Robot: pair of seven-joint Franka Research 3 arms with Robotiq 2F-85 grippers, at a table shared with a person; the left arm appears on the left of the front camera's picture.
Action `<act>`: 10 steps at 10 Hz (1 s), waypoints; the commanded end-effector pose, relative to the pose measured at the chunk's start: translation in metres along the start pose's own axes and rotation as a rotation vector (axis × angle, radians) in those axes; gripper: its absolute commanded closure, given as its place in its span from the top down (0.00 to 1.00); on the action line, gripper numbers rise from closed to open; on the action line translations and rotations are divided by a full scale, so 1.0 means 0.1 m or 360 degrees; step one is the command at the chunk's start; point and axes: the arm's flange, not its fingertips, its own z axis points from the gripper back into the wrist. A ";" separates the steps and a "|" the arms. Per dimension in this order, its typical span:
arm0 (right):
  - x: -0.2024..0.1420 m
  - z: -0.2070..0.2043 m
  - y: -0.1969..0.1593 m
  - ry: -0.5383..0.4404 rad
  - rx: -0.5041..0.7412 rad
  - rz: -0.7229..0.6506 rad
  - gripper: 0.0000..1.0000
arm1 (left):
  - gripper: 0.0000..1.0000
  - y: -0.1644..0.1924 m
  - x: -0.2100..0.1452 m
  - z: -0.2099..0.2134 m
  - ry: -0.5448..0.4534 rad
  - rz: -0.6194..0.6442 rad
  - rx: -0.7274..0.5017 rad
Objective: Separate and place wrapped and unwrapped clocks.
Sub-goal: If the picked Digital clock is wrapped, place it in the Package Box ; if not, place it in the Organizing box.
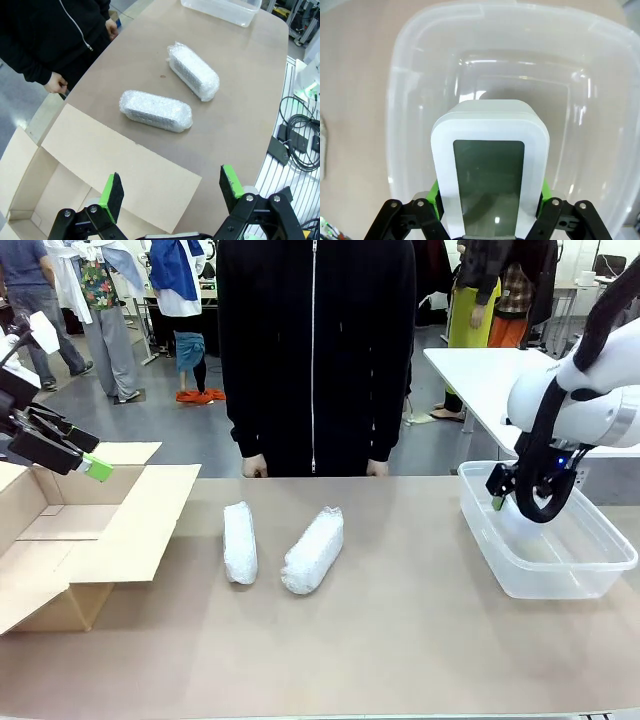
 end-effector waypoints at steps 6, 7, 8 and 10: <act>0.13 -0.28 -0.18 0.0135 -0.0021 -0.0010 1.00 | 1.00 0.00 0.00 0.00 -0.0011 0.0006 -0.0026; 0.13 -0.24 -0.16 0.0147 -0.0031 -0.0009 1.00 | 1.00 0.00 0.00 0.00 -0.0011 0.0006 -0.0026; 0.13 -0.19 -0.14 0.0161 -0.0042 -0.0002 1.00 | 1.00 0.00 0.00 0.00 -0.0011 0.0006 -0.0026; 0.08 0.09 -0.11 0.0113 0.0006 -0.0014 1.00 | 1.00 0.00 0.00 0.00 -0.0011 0.0006 -0.0026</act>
